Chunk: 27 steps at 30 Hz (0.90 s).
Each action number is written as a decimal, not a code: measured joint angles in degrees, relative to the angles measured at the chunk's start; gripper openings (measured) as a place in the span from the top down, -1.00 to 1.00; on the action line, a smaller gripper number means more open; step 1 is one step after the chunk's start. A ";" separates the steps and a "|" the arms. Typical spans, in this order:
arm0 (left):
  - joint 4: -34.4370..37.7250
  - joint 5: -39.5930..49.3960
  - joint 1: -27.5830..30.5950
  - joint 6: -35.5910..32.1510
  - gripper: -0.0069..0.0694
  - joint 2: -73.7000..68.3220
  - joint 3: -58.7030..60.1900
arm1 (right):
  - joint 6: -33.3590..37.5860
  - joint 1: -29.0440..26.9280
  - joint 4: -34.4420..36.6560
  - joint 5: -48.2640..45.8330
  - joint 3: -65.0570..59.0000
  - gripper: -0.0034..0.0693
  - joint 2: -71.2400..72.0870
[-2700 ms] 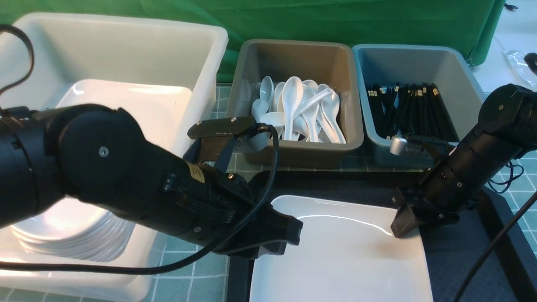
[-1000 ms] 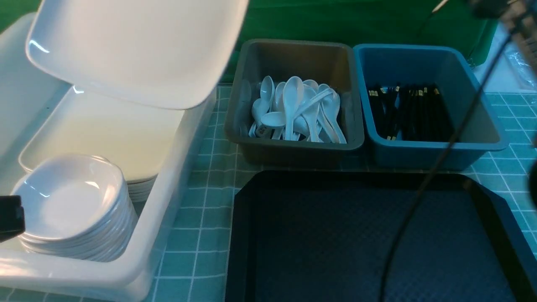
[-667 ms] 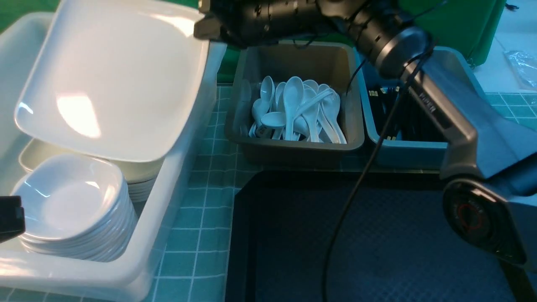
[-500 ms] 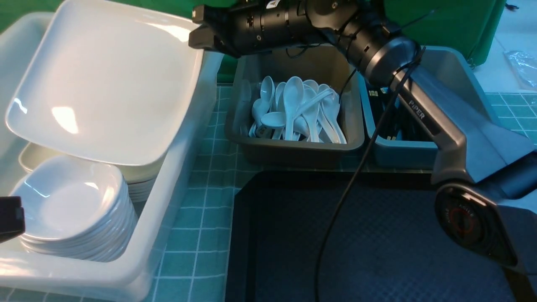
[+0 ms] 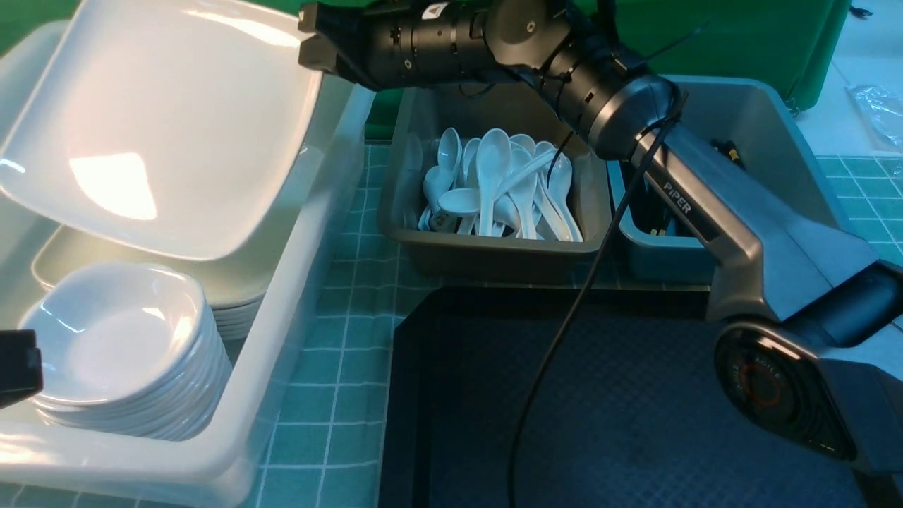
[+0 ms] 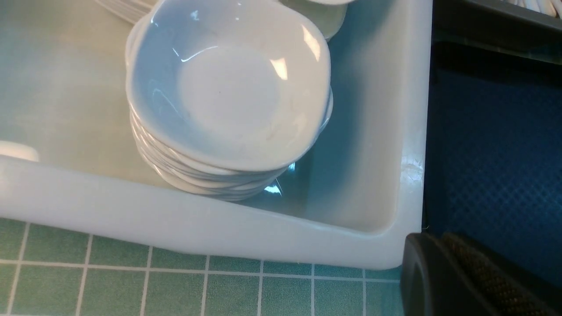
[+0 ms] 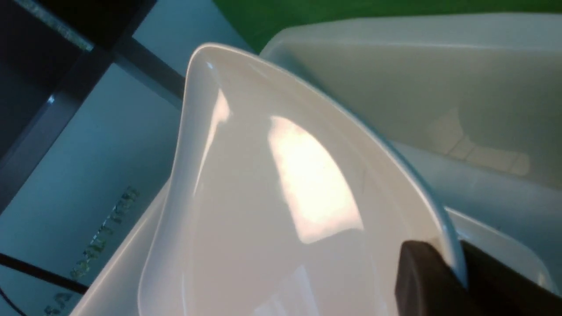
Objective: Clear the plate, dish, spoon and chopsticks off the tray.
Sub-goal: Use the right arm to put the plate into the large storage box on the left
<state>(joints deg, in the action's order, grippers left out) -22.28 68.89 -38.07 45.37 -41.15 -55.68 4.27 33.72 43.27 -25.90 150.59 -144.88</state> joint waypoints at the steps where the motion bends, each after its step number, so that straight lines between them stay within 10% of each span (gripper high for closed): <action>1: 0.00 -0.33 0.00 0.00 0.79 0.00 0.00 | -0.12 0.00 -0.05 0.30 0.00 0.76 0.00; 27: 0.00 -2.57 0.00 -0.20 0.79 0.00 0.00 | -6.50 1.59 -10.99 -2.68 0.00 0.54 -3.26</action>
<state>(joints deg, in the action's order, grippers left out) -22.28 66.32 -38.07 45.18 -41.15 -55.68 -2.23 35.31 32.28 -28.58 150.59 -148.14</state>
